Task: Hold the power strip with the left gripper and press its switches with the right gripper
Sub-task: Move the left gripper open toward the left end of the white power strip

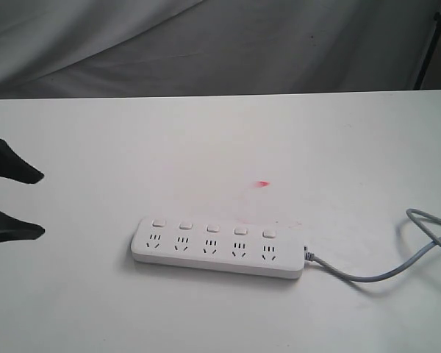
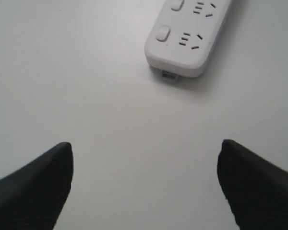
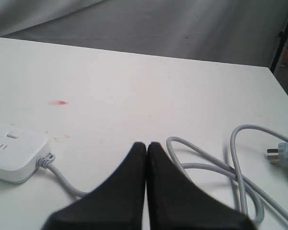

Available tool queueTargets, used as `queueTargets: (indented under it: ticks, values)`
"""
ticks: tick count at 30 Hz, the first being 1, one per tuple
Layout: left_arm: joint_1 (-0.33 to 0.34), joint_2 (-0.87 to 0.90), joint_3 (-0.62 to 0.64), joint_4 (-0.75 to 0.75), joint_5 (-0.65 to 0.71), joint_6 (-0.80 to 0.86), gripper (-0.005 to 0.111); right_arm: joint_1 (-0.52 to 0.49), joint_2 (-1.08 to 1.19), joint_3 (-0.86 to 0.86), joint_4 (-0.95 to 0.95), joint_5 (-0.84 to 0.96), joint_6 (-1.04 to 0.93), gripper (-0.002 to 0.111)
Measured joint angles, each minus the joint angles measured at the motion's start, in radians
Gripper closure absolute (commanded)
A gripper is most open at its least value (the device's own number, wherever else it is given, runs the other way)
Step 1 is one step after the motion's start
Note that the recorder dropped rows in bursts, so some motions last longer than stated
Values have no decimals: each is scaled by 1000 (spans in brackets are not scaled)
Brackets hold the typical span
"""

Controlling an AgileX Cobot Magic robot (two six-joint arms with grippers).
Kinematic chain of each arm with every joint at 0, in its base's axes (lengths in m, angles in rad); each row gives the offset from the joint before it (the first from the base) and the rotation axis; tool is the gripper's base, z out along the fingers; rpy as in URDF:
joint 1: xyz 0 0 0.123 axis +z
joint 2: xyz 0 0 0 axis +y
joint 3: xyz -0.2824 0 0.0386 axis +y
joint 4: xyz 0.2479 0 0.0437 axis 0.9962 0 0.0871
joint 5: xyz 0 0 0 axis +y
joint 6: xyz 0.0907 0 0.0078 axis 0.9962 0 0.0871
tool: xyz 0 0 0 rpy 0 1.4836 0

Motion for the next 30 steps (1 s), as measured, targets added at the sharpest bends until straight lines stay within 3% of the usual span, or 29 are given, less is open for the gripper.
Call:
queueTargets:
  ticks: [6, 14, 18, 24, 30]
  values:
    - [-89, 165, -25, 16, -107, 1, 29, 0, 0, 0, 0, 0, 0, 108]
    - [-95, 202, -32, 14, -228, 1, 28, 0, 0, 0, 0, 0, 0, 108]
    - [-103, 202, -32, -9, -179, 1, 8, 0, 0, 0, 0, 0, 0, 108]
    - [-226, 202, -32, -47, -208, 1, 7, 0, 0, 0, 0, 0, 0, 108]
    - [-329, 202, -32, -45, -330, 1, 7, 0, 0, 0, 0, 0, 0, 108]
